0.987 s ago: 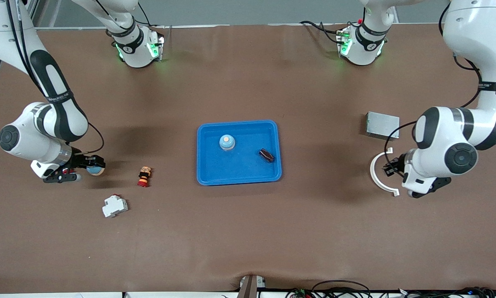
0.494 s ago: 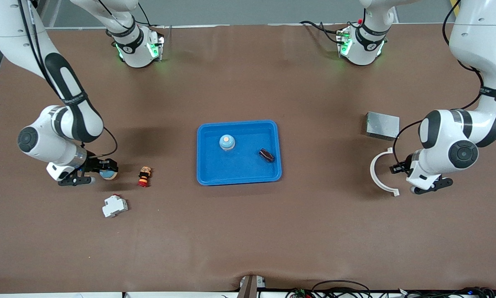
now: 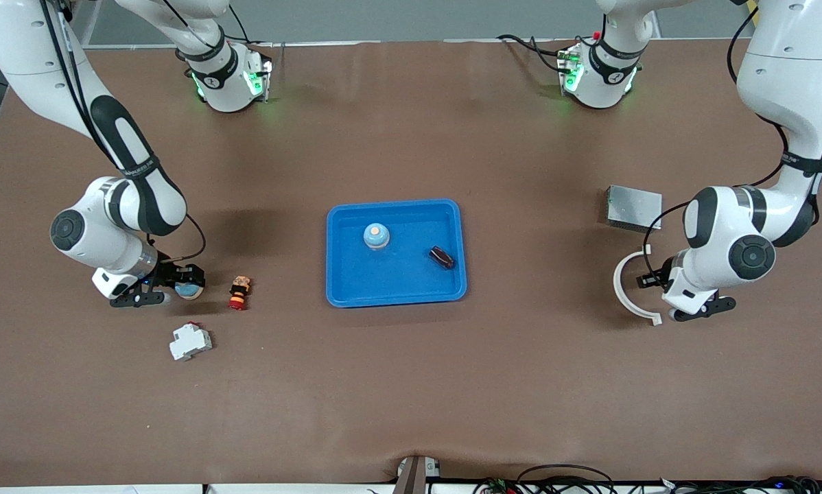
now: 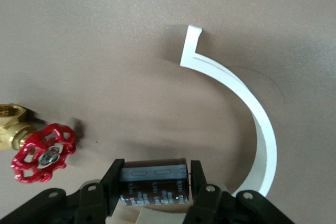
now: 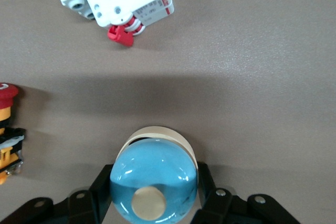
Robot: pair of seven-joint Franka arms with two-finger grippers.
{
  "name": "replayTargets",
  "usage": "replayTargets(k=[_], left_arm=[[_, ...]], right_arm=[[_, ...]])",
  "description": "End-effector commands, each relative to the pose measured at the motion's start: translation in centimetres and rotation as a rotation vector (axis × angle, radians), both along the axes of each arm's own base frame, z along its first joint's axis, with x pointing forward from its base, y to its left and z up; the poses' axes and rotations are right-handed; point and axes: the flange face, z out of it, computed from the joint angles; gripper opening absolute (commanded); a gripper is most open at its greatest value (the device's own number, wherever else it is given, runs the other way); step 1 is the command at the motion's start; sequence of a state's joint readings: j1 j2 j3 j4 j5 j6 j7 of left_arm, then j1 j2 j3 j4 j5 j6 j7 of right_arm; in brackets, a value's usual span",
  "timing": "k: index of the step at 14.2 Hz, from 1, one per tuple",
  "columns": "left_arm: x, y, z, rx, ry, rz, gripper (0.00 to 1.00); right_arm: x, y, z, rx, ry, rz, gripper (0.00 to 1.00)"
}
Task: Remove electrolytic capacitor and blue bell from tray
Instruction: 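Set the capacitor inside the white arc while the right gripper sets the bell down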
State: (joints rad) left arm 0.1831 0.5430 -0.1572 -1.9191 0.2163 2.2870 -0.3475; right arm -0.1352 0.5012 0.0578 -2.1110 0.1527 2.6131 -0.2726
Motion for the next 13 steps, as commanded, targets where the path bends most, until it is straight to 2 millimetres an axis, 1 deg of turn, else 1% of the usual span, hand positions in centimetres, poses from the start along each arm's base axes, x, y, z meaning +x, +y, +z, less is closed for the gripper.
replayTargets(k=[1, 2, 3, 4, 5, 6, 7, 8, 9, 10, 11, 12, 13], left_arm=[[0.3, 0.3, -0.2, 0.002, -0.022, -0.024, 0.62], [0.4, 0.4, 0.2, 0.003, -0.028, -0.023, 1.00], [0.5, 0.3, 0.8, 0.005, -0.033, -0.023, 1.00], [0.7, 0.2, 1.7, 0.010, -0.046, -0.014, 1.00], [0.9, -0.5, 2.7, 0.010, -0.059, -0.019, 1.00], [1.1, -0.7, 4.2, 0.013, -0.071, -0.019, 1.00], [1.1, -1.2, 5.2, 0.011, -0.064, -0.016, 1.00], [1.4, -2.6, 6.5, 0.006, -0.061, -0.014, 1.00], [1.4, -4.4, 7.4, 0.005, -0.051, 0.008, 1.00], [1.3, -6.5, 8.3, 0.007, -0.045, 0.046, 1.00], [1.2, -9.1, 8.9, 0.002, -0.048, 0.092, 1.00], [1.0, -11.6, 9.2, -0.005, -0.056, 0.149, 1.00], [0.6, -14.3, 9.3, -0.012, -0.061, 0.216, 1.00]], right_arm=[[0.0, -0.6, -1.5, 0.002, 0.011, -0.021, 0.73], [0.1, -1.0, -1.6, -0.001, 0.002, -0.028, 1.00], [0.1, -0.8, -1.6, -0.002, -0.001, -0.025, 1.00], [0.2, -0.7, -1.6, -0.001, -0.001, -0.024, 1.00], [0.4, -0.6, -1.0, 0.000, -0.004, -0.026, 1.00], [0.5, -0.5, -0.4, 0.002, -0.002, -0.024, 1.00], [0.9, -0.4, 1.2, 0.010, 0.013, -0.023, 1.00], [1.6, -0.4, 3.5, 0.024, 0.048, -0.047, 1.00], [2.3, 0.2, 6.0, 0.032, 0.102, -0.081, 1.00], [3.2, 1.2, 8.8, 0.012, 0.148, -0.110, 1.00], [3.8, 2.1, 11.6, -0.029, 0.188, -0.166, 1.00], [4.5, 4.2, 14.6, -0.081, 0.211, -0.200, 1.00], [4.8, 7.0, 16.9, -0.108, 0.229, -0.222, 1.00]])
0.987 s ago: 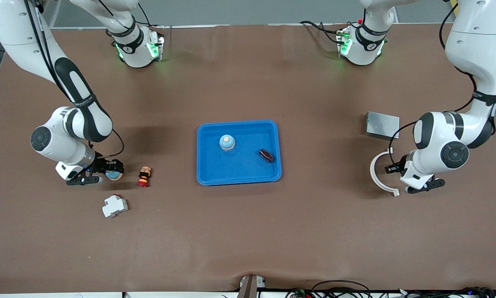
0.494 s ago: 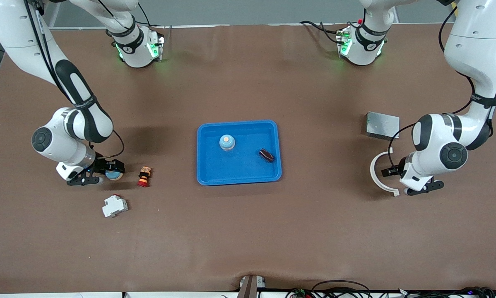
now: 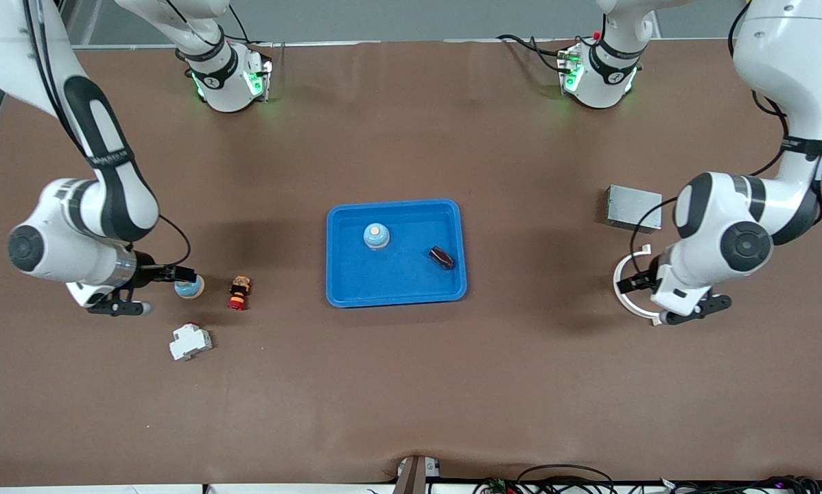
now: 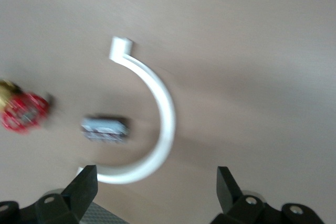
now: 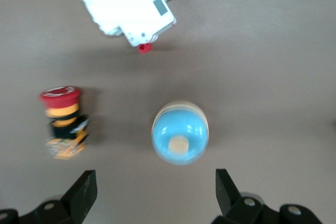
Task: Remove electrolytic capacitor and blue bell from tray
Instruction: 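Move the left and right grippers back into the blue tray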
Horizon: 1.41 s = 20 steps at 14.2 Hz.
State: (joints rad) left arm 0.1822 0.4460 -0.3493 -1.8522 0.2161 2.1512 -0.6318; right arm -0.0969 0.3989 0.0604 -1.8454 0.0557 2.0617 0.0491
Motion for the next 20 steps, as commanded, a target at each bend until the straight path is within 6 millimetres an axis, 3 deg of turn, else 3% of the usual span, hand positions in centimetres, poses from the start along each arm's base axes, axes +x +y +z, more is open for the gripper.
replayTargets(k=[1, 2, 6, 9, 12, 14, 16, 20], left_arm=[[-0.8, -6.8, 1.1, -0.016, -0.010, 0.138, 1.00], [-0.7, -9.5, 1.1, -0.028, -0.014, 0.177, 1.00], [-0.4, -18.5, 1.5, -0.058, -0.045, 0.367, 1.00], [-0.9, -24.0, 1.4, -0.077, -0.047, 0.495, 1.00], [-1.7, -28.4, -1.7, -0.110, -0.034, 0.591, 1.00], [-1.8, -30.3, -2.7, -0.166, -0.053, 0.673, 1.00], [-3.4, -33.2, -4.1, -0.182, -0.048, 0.683, 0.90], [-6.0, -36.5, -5.2, -0.154, -0.034, 0.745, 0.85]], right_arm=[[0.7, 6.4, 6.2, -0.086, 0.030, -0.080, 1.00], [0.4, 8.5, 7.1, -0.084, 0.020, -0.117, 1.00], [-1.0, 17.8, 7.7, -0.073, 0.010, -0.264, 1.00], [-3.4, 25.8, 5.8, -0.070, -0.052, -0.320, 1.00], [-6.9, 33.5, 3.0, -0.018, -0.146, -0.402, 1.00], [-8.2, 36.3, 0.6, 0.003, -0.167, -0.434, 1.00], [-9.7, 38.6, -0.8, -0.009, -0.156, -0.439, 1.00], [-11.5, 40.9, -2.4, -0.034, -0.140, -0.452, 1.00]])
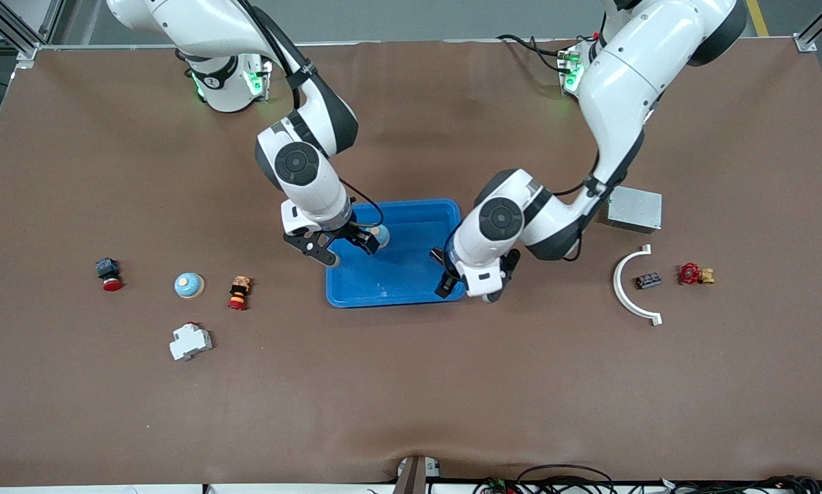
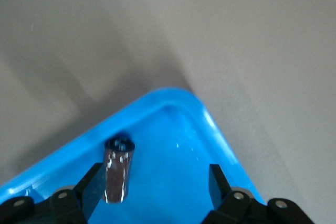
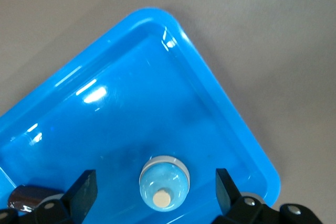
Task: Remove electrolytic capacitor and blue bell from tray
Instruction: 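Move the left and right grippers back into the blue tray, then grasp the second capacitor with the left gripper while the right gripper grasps the bell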
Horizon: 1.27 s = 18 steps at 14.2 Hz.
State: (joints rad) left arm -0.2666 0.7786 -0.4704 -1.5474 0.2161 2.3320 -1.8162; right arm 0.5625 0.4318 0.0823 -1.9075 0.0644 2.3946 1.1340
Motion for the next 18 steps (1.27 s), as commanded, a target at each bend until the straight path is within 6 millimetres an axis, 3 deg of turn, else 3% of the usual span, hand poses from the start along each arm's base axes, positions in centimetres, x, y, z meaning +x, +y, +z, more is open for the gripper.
replayTargets(k=[1, 4, 8, 9, 11, 12, 15, 18], left_arm=[[-1.1, -1.9, -1.1, 0.022, 0.005, 0.031, 0.81], [-2.2, -2.0, -4.0, 0.084, 0.011, 0.001, 0.69], [-2.5, -2.0, -5.5, 0.105, 0.020, -0.012, 0.53], [-2.6, -2.0, -5.6, 0.105, 0.021, -0.013, 0.42], [-2.7, -2.4, -4.8, 0.102, 0.011, -0.019, 0.09], [-2.5, -2.5, -4.4, 0.102, 0.005, -0.018, 0.00], [-1.7, -1.9, -3.1, 0.101, -0.020, -0.018, 0.00], [0.7, -0.1, 1.1, 0.109, -0.095, -0.042, 0.00]], right_arm=[[-0.8, 1.0, -0.5, -0.010, -0.002, -0.029, 1.00], [-2.4, 3.1, -1.3, -0.005, -0.006, -0.052, 1.00], [-3.4, 3.7, -3.4, 0.019, -0.038, -0.064, 1.00], [-3.7, 3.8, -4.0, 0.021, -0.038, -0.062, 1.00], [-4.2, 4.1, -4.9, 0.015, -0.036, -0.051, 1.00], [-4.3, 4.0, -5.3, 0.009, -0.032, -0.049, 1.00], [-4.9, 4.3, -6.6, -0.006, -0.017, -0.037, 1.00], [-5.2, 4.5, -7.5, -0.012, -0.010, -0.034, 1.00]])
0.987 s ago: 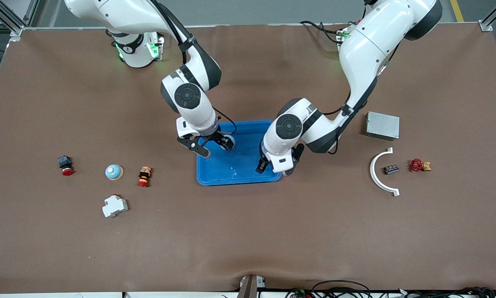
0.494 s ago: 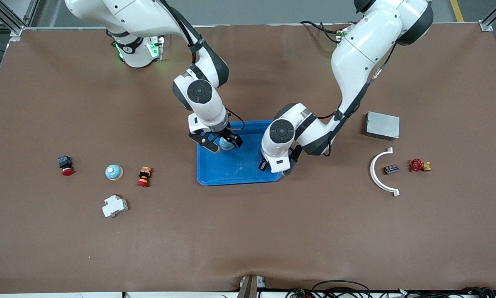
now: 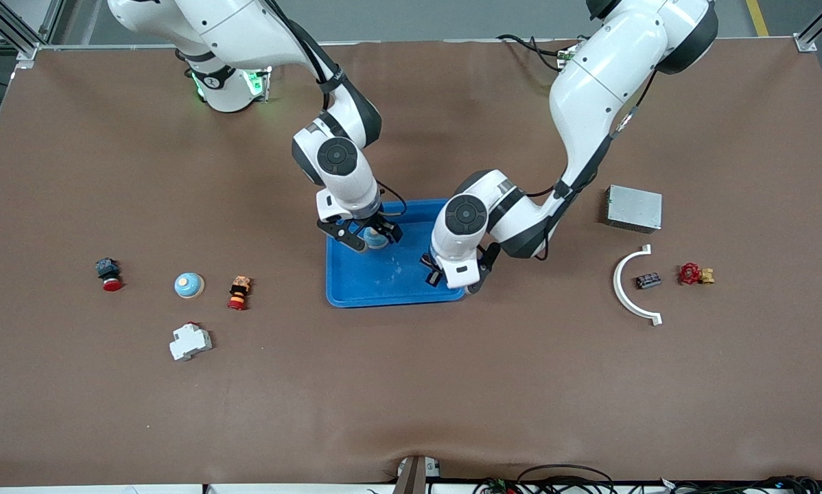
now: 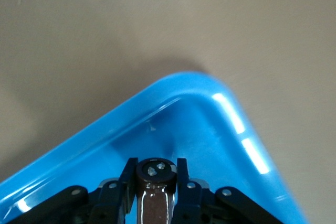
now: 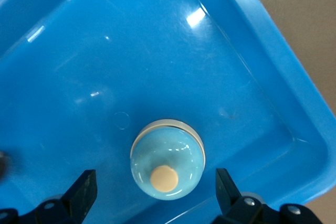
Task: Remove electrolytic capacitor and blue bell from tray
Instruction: 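Grasp the second capacitor with the left gripper while the right gripper grasps the bell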
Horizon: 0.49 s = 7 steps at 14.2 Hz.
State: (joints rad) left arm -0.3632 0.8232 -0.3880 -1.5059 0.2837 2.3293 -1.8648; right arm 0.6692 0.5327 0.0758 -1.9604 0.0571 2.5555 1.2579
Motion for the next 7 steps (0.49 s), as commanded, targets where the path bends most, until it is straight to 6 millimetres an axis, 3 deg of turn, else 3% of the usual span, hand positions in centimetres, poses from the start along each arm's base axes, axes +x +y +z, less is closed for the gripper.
replayTargets(k=[1, 4, 6, 7], left_arm=[[2.4, 2.9, 5.5, 0.042, -0.072, -0.085, 0.00], [5.2, 7.9, 9.8, 0.078, -0.092, -0.247, 0.00], [6.7, 11.7, 10.9, 0.106, -0.078, -0.376, 0.00], [7.1, 13.8, 10.4, 0.125, -0.045, -0.451, 0.00]], right_arm=[[-0.3, 0.3, -0.7, -0.006, -0.016, -0.012, 1.00], [-0.2, 0.5, -1.5, 0.001, -0.023, -0.018, 1.00], [-0.2, 0.4, -2.0, -0.002, -0.022, -0.019, 1.00], [-0.3, 0.4, -2.3, -0.005, -0.019, -0.019, 1.00]])
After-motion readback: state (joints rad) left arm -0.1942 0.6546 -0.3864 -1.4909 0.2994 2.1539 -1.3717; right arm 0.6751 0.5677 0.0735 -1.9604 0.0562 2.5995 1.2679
